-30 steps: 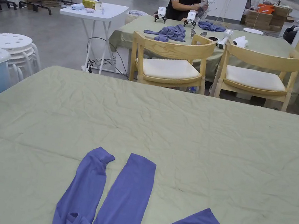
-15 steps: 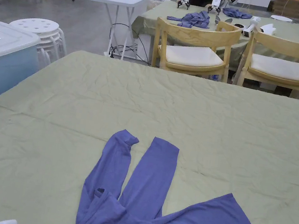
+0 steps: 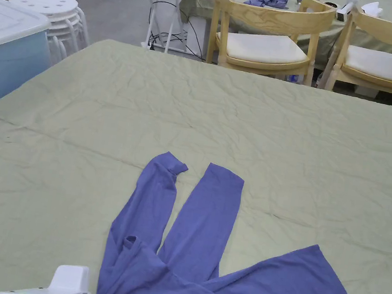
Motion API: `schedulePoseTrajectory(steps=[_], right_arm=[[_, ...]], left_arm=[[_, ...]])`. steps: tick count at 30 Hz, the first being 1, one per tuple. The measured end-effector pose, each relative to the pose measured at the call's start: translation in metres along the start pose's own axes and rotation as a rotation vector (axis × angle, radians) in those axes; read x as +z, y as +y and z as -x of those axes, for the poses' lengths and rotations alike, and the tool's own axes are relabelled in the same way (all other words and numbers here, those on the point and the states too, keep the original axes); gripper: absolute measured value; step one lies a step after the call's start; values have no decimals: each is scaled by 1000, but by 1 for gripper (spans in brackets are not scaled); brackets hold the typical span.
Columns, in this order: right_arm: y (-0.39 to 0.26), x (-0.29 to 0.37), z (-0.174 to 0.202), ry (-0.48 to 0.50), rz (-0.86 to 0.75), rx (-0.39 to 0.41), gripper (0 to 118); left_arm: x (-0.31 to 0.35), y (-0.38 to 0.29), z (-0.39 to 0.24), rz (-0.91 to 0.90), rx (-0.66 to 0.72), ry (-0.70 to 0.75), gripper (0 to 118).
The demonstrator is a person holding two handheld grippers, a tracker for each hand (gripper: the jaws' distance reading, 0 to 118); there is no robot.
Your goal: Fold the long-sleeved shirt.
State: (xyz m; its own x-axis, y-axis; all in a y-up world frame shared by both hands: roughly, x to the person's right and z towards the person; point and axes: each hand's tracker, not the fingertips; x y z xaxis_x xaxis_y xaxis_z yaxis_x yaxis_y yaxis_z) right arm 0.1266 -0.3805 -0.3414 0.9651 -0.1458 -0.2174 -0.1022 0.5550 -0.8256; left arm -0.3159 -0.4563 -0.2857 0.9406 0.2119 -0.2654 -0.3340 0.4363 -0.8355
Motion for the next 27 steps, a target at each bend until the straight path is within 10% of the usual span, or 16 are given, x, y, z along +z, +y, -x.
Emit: schedulePoseTrajectory(steps=[6,9,15,20,27], right_arm=[[93,-67,-2,-23,48,122,13],[132,-122,5,-41,113,186,118],[148,-196,35,-145,317,293,101],[139,-168,35,-50,261,194,3],[106,21,19,48,-163,135,3]], left_arm=[[46,4,-14,-136,-89,19,9],[72,2,-13,-198,-87,-19,6],[102,7,-12,-259,-3,-90,6],[112,9,-14,-290,30,-135,5],[167,3,-31,-437,8,-200,4]])
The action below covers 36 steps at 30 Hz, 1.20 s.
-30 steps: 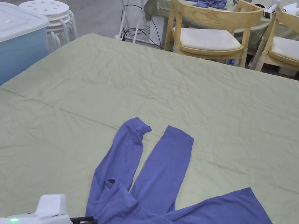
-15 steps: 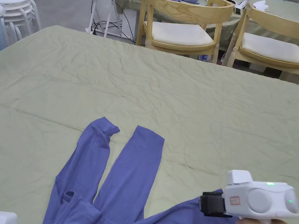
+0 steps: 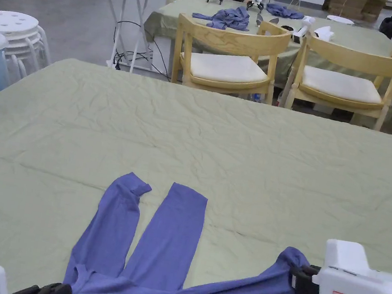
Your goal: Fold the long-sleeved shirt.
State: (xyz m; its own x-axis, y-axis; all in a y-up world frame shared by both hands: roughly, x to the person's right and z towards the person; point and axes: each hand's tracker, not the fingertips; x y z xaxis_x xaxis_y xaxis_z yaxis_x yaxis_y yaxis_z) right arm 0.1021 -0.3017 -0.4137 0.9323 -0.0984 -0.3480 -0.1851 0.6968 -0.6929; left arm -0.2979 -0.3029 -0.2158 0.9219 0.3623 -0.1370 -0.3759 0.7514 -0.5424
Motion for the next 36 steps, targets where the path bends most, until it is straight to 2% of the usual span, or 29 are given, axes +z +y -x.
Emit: schedulePoseTrajectory(steps=[3,6,9,13,15,19,21,24,28,32,36], right_arm=[[2,90,4,30,-190,-11,3],[17,154,4,7,-336,8,3],[47,198,0,-2,-433,-1,3],[103,236,3,-70,-533,50,3],[137,247,0,-75,-574,59,3],[217,253,-5,-147,-590,72,3],[257,247,-10,-223,-572,82,3],[312,233,-27,-268,-528,25,3],[368,210,-47,-346,-475,-49,3],[405,182,-64,-366,-474,-138,3],[421,142,-76,-362,-454,-174,3]], left_arm=[[19,17,-10,-72,15,-41,4],[30,48,-19,-140,64,-112,4],[35,91,-34,-222,30,-132,4],[42,160,-53,-322,26,-228,4],[43,195,-63,-370,7,-259,4],[36,273,-76,-433,48,-338,4],[30,309,-77,-450,73,-348,4],[22,357,-83,-503,51,-330,4],[3,404,-80,-526,112,-343,4],[-30,436,-72,-543,174,-290,4],[-73,447,-62,-509,186,-253,4]])
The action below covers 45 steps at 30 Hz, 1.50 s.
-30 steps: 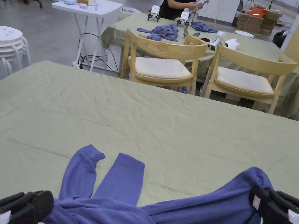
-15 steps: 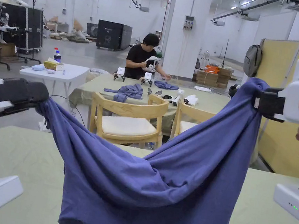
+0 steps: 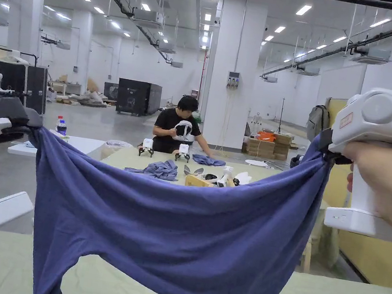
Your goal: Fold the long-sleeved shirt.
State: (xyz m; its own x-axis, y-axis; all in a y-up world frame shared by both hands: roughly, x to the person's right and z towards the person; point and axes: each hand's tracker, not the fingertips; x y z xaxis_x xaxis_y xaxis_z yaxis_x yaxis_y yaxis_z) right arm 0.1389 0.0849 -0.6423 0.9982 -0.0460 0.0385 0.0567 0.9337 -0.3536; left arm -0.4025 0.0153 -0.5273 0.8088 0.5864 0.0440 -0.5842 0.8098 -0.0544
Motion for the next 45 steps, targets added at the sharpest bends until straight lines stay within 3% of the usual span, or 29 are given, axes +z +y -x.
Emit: schedulePoseTrajectory(steps=[4,9,12,19,26,30,35,38,45], right_arm=[[-24,-45,7,-8,47,8,3],[-86,-105,7,38,149,-25,3],[-147,-140,6,38,249,-1,3],[-327,-178,-12,67,538,-54,3],[-422,-132,-54,96,635,-89,3],[-442,-68,-76,149,632,-109,3],[-473,9,-102,172,670,-93,3],[-495,54,-111,160,702,-37,3],[-557,118,-133,136,812,-7,3]], left_arm=[[-33,-27,27,46,-63,68,4],[-63,-74,80,112,-35,115,4],[-74,-117,118,192,-39,176,4],[-48,-232,202,413,7,266,4],[46,-285,241,507,73,309,4],[109,-294,230,544,12,328,4],[183,-293,220,553,54,336,4],[231,-302,213,593,51,335,4],[316,-345,210,712,-12,396,4]])
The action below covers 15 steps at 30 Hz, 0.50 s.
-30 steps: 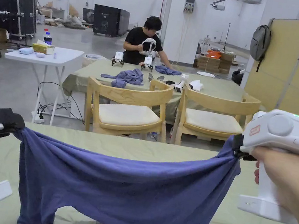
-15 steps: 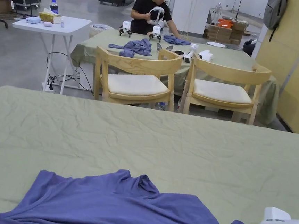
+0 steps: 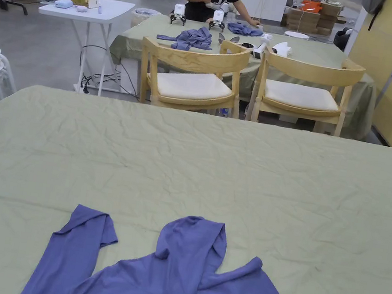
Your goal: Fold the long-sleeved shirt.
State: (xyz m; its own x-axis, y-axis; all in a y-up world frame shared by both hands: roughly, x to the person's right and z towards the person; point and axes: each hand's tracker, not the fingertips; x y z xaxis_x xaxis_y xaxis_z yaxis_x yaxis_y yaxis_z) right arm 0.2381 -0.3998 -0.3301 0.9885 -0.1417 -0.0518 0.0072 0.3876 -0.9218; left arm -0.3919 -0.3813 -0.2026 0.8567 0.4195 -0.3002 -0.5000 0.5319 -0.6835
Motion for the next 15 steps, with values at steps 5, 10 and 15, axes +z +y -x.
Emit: schedulePoseTrajectory(steps=[5,10,15], right_arm=[[-21,-11,-6,21,29,-46,18],[-23,23,-2,-94,-162,-66,106],[-30,63,5,-61,-243,-102,117]], left_arm=[[-13,-27,14,55,51,31,8],[6,-25,-3,-185,-152,206,114],[33,-23,-47,-88,-174,-1,115]])
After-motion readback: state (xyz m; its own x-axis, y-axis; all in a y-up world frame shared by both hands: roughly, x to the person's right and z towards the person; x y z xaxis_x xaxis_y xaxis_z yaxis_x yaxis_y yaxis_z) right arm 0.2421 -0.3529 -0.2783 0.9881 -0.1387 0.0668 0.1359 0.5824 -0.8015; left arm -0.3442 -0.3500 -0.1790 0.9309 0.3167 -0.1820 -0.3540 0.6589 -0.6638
